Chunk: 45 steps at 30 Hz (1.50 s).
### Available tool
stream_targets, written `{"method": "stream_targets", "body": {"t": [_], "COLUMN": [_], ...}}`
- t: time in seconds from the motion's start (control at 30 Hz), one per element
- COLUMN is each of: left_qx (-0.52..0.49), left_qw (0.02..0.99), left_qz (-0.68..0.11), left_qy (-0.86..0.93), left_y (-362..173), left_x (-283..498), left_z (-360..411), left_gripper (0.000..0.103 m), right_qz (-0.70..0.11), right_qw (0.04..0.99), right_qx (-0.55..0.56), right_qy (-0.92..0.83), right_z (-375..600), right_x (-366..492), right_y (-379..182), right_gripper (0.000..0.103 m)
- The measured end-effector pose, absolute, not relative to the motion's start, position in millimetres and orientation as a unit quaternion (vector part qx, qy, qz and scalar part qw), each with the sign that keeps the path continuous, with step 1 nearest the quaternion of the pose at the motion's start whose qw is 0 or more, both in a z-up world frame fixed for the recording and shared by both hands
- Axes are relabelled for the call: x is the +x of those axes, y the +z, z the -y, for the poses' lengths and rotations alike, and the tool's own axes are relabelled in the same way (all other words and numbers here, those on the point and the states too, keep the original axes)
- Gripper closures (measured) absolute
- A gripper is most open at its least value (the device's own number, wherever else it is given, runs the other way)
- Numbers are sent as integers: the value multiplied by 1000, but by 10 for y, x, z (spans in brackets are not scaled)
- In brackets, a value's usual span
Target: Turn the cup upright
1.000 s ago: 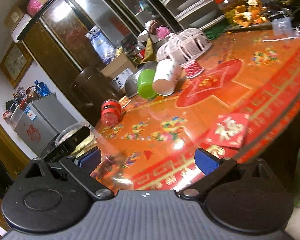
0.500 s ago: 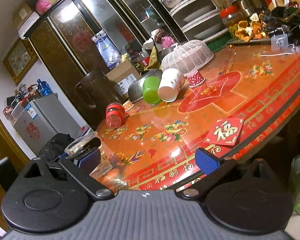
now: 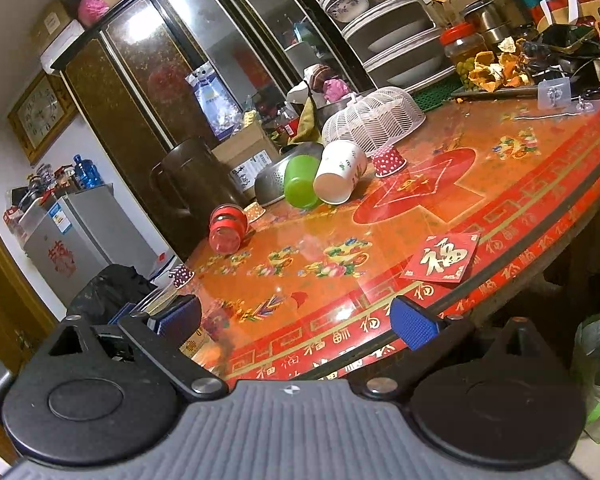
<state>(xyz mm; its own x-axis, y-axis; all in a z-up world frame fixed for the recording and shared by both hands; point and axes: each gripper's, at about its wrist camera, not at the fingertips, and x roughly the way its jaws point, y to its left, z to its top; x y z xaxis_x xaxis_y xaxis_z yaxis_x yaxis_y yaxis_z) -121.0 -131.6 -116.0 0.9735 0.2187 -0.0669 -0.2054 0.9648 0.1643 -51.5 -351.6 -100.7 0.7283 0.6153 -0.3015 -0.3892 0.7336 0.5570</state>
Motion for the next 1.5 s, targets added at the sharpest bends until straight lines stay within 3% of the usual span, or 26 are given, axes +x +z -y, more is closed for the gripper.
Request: {"method": "stream_targets", "body": {"t": [0.17, 0.37, 0.5, 0.7, 0.83, 1.07, 1.5], "left_qx": [77, 89, 38, -21, -51, -70, -85], "left_qw": [991, 990, 990, 987, 976, 967, 959], "left_qz": [-57, -90, -135, -161, -210, -242, -267], "left_qy": [95, 68, 9, -6, -4, -43, -47], "left_y": [-1169, -1236, -1170, -738, -376, -92, -126], "left_x": [-1197, -1216, -1449, -1768, -1742, -1859, -1856], "left_z": [1274, 1246, 1006, 451, 191, 169, 230], "left_gripper": [9, 9, 9, 9, 3, 3, 3], "right_qz": [-237, -230, -224, -203, -192, -213, -228], "right_qw": [901, 904, 914, 941, 946, 933, 928], "right_qx": [228, 211, 175, 81, 14, 13, 17], "right_qy": [284, 291, 288, 258, 259, 290, 294], "right_z": [3469, 3357, 3226, 2929, 2738, 2665, 2717], "right_x": [-535, -577, -647, -894, -1103, -1233, -1134], "right_y": [-992, -944, -894, -721, -499, -153, -222], "right_gripper": [1, 1, 1, 1, 1, 1, 1]}}
